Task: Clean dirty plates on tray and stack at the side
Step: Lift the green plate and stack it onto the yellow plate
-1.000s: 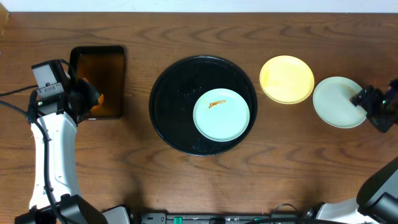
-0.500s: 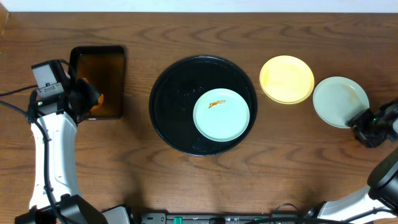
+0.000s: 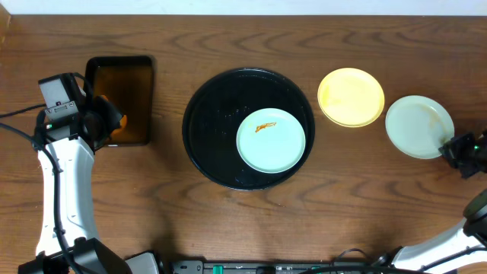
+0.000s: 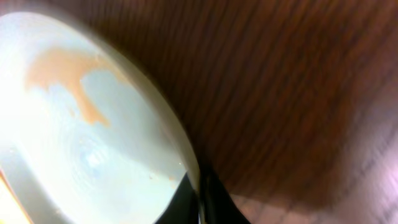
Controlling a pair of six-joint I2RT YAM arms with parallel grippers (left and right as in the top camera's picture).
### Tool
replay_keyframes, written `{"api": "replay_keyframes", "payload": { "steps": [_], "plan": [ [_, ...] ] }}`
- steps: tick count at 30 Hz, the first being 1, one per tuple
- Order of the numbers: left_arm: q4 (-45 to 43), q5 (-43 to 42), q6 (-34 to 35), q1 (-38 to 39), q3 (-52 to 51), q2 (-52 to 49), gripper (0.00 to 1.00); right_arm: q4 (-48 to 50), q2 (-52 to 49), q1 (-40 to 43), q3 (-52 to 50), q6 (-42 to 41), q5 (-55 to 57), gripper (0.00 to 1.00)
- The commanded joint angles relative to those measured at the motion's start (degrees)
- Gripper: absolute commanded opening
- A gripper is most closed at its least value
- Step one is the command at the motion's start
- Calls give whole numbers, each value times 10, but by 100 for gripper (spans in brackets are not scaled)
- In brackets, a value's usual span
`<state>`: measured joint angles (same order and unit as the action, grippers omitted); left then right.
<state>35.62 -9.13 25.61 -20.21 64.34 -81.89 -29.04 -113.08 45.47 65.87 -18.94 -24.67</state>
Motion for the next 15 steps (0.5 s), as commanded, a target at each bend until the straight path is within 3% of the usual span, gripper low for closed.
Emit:
{"api": "replay_keyframes", "payload": {
  "steps": [1, 10, 15],
  "plan": [
    [0, -5, -5, -1, 0, -1, 8, 0, -70, 28, -27, -3, -17, 1],
    [0, -5, -5, -1, 0, -1, 8, 10, -71, 125, -26, -1, -186, 1],
    [0, -5, -5, -1, 0, -1, 8, 8, -71, 125, -26, 4, -208, 2]
  ]
}}
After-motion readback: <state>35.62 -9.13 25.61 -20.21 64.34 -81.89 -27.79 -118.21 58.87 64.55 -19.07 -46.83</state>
